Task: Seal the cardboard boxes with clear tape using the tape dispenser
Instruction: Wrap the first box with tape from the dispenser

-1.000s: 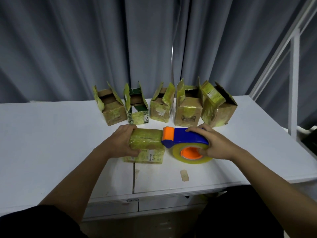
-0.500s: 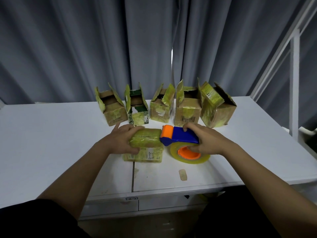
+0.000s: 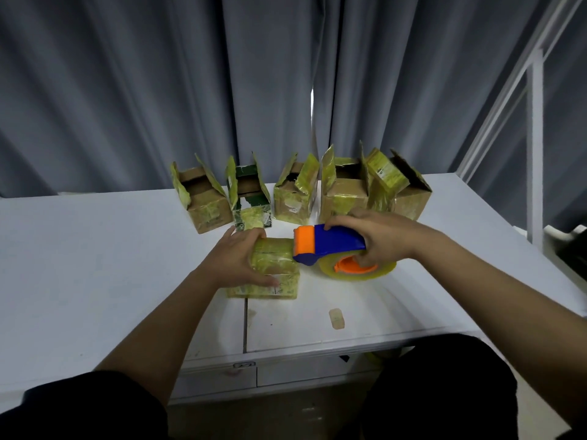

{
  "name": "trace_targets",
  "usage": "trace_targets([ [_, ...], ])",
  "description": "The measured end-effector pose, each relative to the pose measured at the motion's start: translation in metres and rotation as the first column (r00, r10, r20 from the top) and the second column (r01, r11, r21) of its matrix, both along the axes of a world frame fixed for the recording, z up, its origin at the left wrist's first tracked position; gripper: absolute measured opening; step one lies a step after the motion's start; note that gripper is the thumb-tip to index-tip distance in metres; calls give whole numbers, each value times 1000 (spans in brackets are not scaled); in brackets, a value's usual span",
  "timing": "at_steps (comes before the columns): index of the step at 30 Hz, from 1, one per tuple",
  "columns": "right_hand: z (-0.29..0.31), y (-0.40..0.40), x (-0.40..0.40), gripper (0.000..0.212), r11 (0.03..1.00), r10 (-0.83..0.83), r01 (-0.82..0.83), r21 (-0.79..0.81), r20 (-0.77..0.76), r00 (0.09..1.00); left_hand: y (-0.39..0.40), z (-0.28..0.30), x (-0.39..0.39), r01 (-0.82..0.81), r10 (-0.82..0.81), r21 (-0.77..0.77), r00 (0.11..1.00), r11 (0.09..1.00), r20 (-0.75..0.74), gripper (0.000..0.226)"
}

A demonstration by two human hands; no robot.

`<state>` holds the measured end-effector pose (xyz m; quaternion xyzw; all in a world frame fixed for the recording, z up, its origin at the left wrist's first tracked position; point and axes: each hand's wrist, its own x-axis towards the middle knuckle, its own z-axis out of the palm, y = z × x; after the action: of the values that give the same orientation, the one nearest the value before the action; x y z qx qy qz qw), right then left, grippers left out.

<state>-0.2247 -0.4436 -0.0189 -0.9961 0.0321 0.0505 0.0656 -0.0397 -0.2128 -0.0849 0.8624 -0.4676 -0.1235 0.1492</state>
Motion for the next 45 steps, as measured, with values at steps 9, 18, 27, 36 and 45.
trace_targets([
  [9,-12,-1,-15,82,992,-81,80,97,-3,997,1,-6,5,13,-13,-25,1000,1000,1,97],
  [18,-26,-16,-42,79,979,-168,157,130,75,983,2,-6,11,80,-80,0,996,997,37,103],
  [27,-31,-5,-36,72,997,-57,56,-53,-13,998,4,-16,15,321,-357,159,868,934,344,83],
  [36,8,24,-2,63,937,0,-55,-346,-159,987,-2,-13,13,334,-370,201,911,921,184,72],
  [45,25,47,44,65,884,17,-180,-431,-356,934,2,-32,9,273,-265,5,926,962,268,78],
])
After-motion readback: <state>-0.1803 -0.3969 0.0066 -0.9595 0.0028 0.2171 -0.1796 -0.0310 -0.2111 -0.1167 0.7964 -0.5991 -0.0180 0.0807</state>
